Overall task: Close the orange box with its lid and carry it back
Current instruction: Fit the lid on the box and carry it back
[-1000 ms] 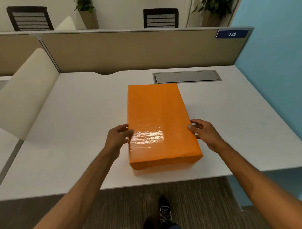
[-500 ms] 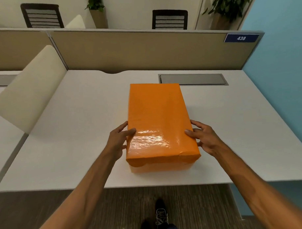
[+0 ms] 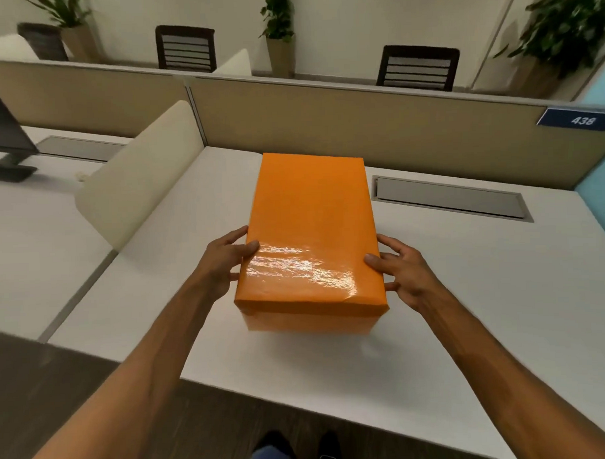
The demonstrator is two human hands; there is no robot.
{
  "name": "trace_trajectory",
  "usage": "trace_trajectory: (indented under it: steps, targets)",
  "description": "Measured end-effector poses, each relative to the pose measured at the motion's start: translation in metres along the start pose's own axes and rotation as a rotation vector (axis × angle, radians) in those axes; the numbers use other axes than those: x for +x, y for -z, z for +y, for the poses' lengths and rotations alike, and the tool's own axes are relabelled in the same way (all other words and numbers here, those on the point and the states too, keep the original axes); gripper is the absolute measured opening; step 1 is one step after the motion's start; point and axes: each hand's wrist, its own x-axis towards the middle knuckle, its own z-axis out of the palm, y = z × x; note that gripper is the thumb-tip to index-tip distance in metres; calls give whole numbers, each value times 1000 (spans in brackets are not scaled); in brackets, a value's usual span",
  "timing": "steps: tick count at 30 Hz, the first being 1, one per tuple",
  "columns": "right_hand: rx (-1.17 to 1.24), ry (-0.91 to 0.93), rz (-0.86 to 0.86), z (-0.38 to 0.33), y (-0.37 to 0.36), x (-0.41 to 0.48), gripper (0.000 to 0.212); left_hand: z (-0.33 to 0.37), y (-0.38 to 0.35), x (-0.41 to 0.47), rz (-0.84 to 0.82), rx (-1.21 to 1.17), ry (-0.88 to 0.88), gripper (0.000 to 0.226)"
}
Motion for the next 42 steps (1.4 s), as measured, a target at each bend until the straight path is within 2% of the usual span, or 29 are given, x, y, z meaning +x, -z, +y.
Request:
trace_trajectory:
  steps: [12,25,33,42]
  targets:
    - [0,-10,-57,-15,-102,78,77,31,95,61,98,21,10,53]
    - [42,-38,44,-24,-237,184,78,68,219,213,25,91,14,53]
    - [72,-43,129,-37,-288,240,74,90,247,292,33,167,9,53]
    - [46,-52,178,-50,-313,288,65,111,259,340,34,176,-4,53]
